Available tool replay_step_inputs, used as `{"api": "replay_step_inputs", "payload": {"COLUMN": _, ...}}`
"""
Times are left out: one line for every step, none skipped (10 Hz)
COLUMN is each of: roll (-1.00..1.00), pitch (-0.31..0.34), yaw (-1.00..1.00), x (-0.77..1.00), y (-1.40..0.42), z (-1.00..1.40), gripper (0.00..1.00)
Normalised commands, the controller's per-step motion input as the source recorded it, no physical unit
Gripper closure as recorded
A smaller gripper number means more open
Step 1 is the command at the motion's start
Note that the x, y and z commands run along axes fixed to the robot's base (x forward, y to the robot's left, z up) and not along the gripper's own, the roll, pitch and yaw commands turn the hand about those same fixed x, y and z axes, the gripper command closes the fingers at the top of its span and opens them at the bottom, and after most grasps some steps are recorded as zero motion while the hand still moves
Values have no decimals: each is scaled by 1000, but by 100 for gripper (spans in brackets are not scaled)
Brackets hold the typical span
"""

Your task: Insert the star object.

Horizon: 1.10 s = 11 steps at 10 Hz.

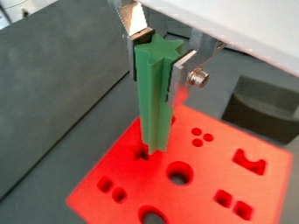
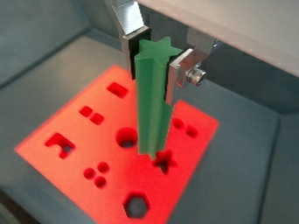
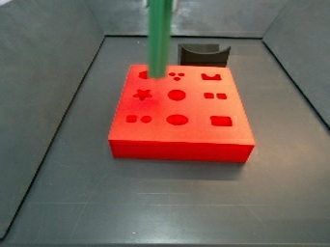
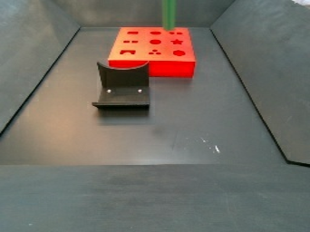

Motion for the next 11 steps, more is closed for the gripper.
{"api": "replay_step_inputs", "payload": {"roll": 0, "pitch": 0, "yaw": -197, "x": 0, "y": -131, "z": 0, "gripper": 100}}
{"api": "replay_step_inputs", "payload": {"roll": -3, "pitch": -33, "yaw": -360, "x": 0, "y": -291, "z": 126, "gripper": 100}}
{"api": "replay_step_inputs", "payload": {"roll": -21, "pitch": -53, "yaw": -506, "x": -66, "y": -209, "z": 140, "gripper": 100}}
{"api": "replay_step_inputs", "payload": {"roll": -39, "pitch": -123, "yaw": -474, "x": -143, "y": -154, "z": 109, "gripper": 100}}
{"api": "replay_step_inputs", "payload": {"roll": -63, "pitch": -197, "yaw": -431, "x": -269, "y": -6, "z": 0, "gripper": 100}}
{"api": "replay_step_inputs", "payload": {"roll": -16, "pitch": -149, "yaw": -214, "x": -306, "y": 0, "z": -77, "gripper": 100}}
{"api": "replay_step_inputs", "payload": {"roll": -73, "pitch": -190, "yaw": -154, "x": -109, "y": 111, "z": -254, "gripper": 100}}
{"api": "replay_step_inputs", "payload": {"roll": -121, "pitch": -163, "yaw": -31, "x": 51, "y": 46, "z": -143, "gripper": 100}}
{"api": "replay_step_inputs", "payload": {"roll": -189, "pitch": -136, "yaw": 0, "x": 260, "y": 51, "z": -31, "gripper": 100}}
{"api": "replay_step_inputs", "payload": {"roll": -163, "pitch": -136, "yaw": 0, "x": 0, "y": 183, "z": -151, "gripper": 100}}
{"api": "replay_step_inputs", "payload": {"roll": -160, "pitch": -154, "yaw": 0, "x": -186, "y": 200, "z": -91, "gripper": 100}}
